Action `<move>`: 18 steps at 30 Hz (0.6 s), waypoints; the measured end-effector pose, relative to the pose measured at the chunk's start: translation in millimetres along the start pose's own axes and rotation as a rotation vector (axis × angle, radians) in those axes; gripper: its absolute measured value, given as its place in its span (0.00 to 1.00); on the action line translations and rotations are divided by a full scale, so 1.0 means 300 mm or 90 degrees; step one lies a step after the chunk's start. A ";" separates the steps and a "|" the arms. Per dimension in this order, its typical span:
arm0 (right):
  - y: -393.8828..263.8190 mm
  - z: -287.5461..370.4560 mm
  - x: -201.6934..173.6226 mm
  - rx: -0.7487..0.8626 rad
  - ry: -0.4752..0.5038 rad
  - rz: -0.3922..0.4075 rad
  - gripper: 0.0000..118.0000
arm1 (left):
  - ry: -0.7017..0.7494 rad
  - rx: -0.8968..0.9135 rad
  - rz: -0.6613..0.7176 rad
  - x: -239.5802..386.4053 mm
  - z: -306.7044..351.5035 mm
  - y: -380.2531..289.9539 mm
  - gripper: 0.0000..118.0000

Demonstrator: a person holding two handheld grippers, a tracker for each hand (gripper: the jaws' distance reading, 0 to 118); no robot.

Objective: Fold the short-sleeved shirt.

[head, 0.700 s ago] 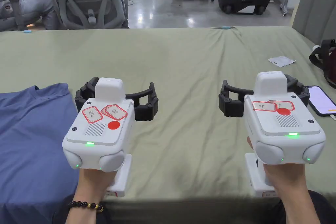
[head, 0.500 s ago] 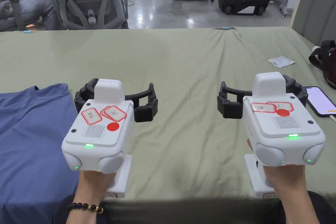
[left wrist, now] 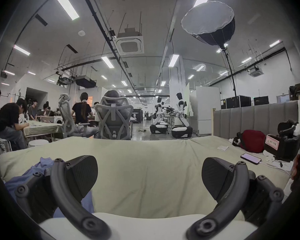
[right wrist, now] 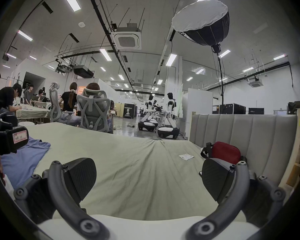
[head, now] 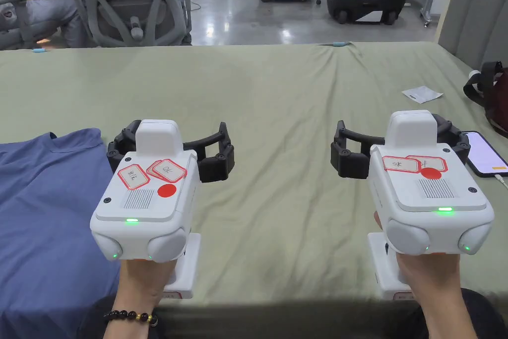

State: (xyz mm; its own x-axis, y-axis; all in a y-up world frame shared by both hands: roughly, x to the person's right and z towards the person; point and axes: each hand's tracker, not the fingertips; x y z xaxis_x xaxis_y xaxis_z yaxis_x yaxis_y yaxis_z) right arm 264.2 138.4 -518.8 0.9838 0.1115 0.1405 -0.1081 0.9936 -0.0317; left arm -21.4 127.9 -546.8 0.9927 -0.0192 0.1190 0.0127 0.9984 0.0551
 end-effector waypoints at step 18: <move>-0.011 0.012 -0.005 0.013 0.011 0.004 1.00 | -0.034 -0.035 0.007 0.004 -0.002 -0.015 1.00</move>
State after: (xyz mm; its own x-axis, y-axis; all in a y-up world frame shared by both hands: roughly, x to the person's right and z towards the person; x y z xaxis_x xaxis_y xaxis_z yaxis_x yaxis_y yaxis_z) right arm 262.7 135.2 -515.2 0.9854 0.1173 0.1237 -0.1167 0.9931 -0.0117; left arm -20.1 123.5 -547.5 0.9851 -0.0097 0.1716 0.0099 1.0000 -0.0001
